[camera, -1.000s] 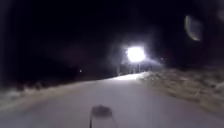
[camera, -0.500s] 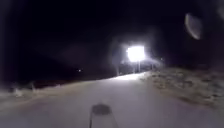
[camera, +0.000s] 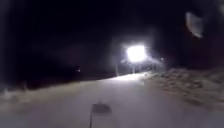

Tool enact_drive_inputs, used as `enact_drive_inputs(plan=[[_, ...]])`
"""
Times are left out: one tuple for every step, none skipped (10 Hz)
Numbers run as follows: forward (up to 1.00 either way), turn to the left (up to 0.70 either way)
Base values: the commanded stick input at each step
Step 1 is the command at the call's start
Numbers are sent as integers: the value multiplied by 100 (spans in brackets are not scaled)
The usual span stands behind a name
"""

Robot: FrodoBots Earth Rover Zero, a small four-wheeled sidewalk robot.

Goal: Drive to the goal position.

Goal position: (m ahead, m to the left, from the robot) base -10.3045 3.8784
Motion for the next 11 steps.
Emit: enact_drive_inputs(plan=[[0, 0], [0, 0], [0, 0], [0, 0], [0, 0], [0, 0], [0, -5], [0, -85], [0, -85], [0, -85], [0, -85]])
